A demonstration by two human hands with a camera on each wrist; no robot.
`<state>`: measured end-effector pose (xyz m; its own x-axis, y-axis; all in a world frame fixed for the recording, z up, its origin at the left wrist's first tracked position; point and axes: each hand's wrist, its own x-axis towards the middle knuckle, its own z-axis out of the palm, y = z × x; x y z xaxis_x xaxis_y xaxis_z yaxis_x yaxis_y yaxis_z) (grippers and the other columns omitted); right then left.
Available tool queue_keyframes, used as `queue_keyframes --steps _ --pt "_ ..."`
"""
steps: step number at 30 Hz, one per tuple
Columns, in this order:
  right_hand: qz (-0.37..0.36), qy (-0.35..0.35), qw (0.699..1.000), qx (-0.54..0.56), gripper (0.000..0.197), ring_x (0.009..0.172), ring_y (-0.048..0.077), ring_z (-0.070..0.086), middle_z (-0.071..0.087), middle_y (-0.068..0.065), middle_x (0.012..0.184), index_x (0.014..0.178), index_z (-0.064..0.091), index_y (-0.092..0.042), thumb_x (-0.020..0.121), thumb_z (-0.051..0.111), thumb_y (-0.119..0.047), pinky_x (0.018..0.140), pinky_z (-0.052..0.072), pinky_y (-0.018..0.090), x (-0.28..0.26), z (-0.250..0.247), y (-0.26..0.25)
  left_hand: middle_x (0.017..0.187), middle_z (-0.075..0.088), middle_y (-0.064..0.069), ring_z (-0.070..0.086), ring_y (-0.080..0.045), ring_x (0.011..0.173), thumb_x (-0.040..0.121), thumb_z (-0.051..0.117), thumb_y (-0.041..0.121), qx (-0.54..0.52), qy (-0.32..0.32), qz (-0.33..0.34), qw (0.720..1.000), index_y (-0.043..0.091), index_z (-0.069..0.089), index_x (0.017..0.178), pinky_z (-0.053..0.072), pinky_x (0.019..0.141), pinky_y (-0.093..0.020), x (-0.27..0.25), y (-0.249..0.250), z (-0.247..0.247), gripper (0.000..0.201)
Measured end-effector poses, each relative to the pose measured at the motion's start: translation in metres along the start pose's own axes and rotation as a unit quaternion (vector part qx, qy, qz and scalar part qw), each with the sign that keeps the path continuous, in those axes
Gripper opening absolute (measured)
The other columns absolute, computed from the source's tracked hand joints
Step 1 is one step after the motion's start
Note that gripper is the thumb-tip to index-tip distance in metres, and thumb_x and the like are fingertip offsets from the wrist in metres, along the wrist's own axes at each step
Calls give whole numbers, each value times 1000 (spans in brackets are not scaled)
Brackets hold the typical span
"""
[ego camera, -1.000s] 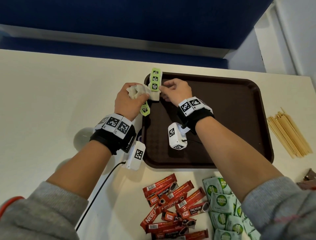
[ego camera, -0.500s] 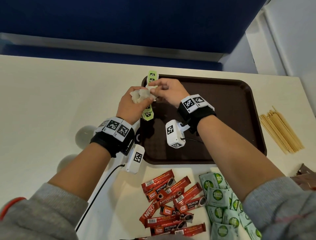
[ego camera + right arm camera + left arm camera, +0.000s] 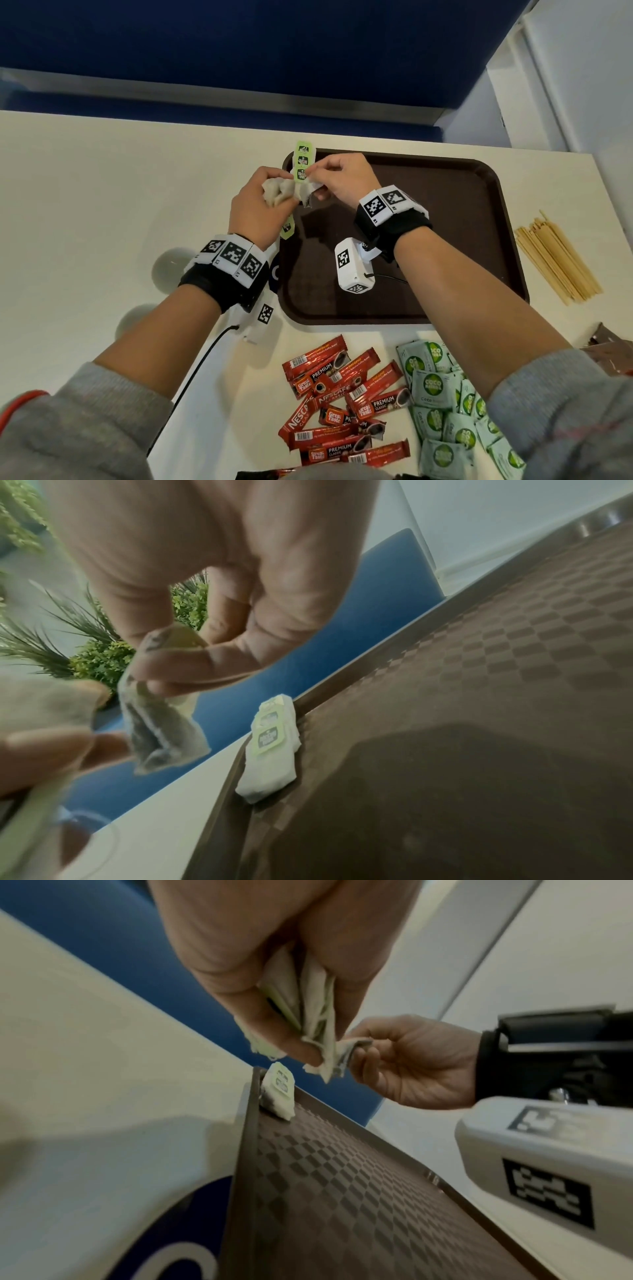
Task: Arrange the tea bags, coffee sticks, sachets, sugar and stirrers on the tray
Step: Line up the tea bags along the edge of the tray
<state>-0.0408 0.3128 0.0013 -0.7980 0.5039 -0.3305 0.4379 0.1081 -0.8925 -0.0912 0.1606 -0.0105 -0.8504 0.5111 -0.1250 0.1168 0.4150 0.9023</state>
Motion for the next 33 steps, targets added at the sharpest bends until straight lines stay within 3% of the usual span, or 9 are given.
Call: queue_keyframes --steps 6,8,11,14,16,20,23,28,33 --pt "7 -33 999 36 11 59 13 64 71 13 89 89 73 -10 86 65 -18 68 55 27 1 7 -3 97 60 11 55 -2 82 79 75 24 -16 -8 7 1000 25 58 104 40 65 -1 -2 3 5 29" --pt "11 -50 997 49 17 61 13 64 71 16 86 90 73 -7 86 66 -22 67 54 25 1 6 -4 94 61 11 57 -6 83 80 73 24 -21 1 0 1000 27 57 100 44 67 -8 0 2 4 26" --pt "12 -74 995 67 16 61 10 61 66 7 76 92 71 -7 87 66 -21 63 52 21 2 6 -5 85 59 16 59 -11 83 80 71 19 -21 11 -24 999 32 54 91 50 74 -22 3 -2 2 24" --pt "-4 -92 995 40 21 69 8 58 64 3 84 106 68 -8 87 65 -15 65 51 20 2 5 1 83 61 16 60 -13 81 78 69 16 -30 15 -47 998 37 54 85 54 82 -36 5 -6 1 27" --pt "-21 -104 994 -11 17 75 9 59 64 2 89 102 68 -12 85 67 -13 67 53 21 0 5 5 84 61 14 61 -14 82 78 69 16 -39 17 -56 998 36 55 85 55 83 -38 5 -7 2 26" --pt "-49 -73 991 -102 9 80 14 63 67 0 84 79 67 -18 82 71 -25 82 55 35 4 7 15 90 62 8 61 -15 84 78 69 15 -33 19 -66 997 30 57 91 54 84 -37 6 -9 2 23" --pt "-25 -54 993 -103 6 89 23 68 70 7 96 79 66 -19 84 69 -21 83 57 41 12 7 23 95 61 7 58 -14 87 80 69 20 -11 36 -77 996 23 58 103 49 84 -30 7 -14 2 25" --pt "11 -32 994 -107 6 83 25 70 70 8 91 88 68 -8 87 66 -13 81 58 38 18 12 34 98 60 5 57 -15 91 83 67 22 9 45 -94 994 18 59 111 46 84 -27 10 -17 0 30" --pt "35 -6 992 -120 11 62 11 63 68 7 85 92 69 -6 88 65 -14 75 58 27 23 18 41 99 59 5 57 -15 92 83 67 20 12 40 -97 994 17 58 111 45 85 -27 12 -19 0 29"
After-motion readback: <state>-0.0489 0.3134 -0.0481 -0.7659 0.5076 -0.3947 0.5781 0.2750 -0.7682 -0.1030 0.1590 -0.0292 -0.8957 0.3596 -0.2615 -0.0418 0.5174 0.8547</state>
